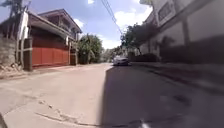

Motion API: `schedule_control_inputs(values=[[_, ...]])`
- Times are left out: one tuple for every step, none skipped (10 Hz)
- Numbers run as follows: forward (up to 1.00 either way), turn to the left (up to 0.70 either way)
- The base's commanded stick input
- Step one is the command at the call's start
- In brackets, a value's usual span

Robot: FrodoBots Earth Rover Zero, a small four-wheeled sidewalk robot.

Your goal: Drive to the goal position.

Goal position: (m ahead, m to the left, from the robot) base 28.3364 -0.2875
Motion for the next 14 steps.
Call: schedule_control_inputs(values=[[0.7,0.0],[0.7,0.0],[0.7,0.0],[0.7,0.0],[0.7,0.0],[0.7,0.0],[0.7,0.0],[0.7,0.0],[0.7,0.0],[0.7,0.0],[0.7,0.0],[0.7,0.0],[0.7,0.0],[0.7,0.0]])
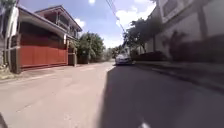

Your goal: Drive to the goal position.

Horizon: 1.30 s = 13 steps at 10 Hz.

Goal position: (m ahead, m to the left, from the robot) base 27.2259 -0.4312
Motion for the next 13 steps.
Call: schedule_control_inputs(values=[[0.7,0.0],[0.7,0.0],[0.7,0.0],[0.7,0.0],[0.7,0.0],[0.7,0.0],[0.7,0.0],[0.7,0.0],[0.7,0.0],[0.7,0.0],[0.7,0.0],[0.7,0.0],[0.7,0.0]])
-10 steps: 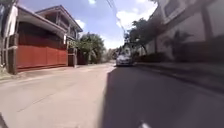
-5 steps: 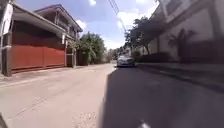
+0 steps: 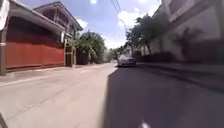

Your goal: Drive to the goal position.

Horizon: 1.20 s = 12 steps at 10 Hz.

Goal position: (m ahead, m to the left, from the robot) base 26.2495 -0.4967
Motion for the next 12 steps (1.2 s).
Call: schedule_control_inputs(values=[[0.7,0.0],[0.7,0.0],[0.7,0.0],[0.7,0.0],[0.7,0.0],[0.7,0.0],[0.7,0.0],[0.7,0.0],[0.7,0.0],[0.7,0.0],[0.7,0.0],[0.7,0.0]])
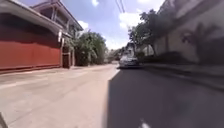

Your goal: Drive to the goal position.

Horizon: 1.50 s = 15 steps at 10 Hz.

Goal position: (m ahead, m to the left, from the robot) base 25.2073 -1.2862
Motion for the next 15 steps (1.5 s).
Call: schedule_control_inputs(values=[[0.7,0.0],[0.7,0.0],[0.7,0.0],[0.7,0.0],[0.7,0.0],[0.7,0.0],[0.7,0.0],[0.7,0.0],[0.7,0.0],[0.7,0.0],[0.7,0.0],[0.7,0.16],[0.7,0.13],[0.7,0.03],[0.7,0.0]])
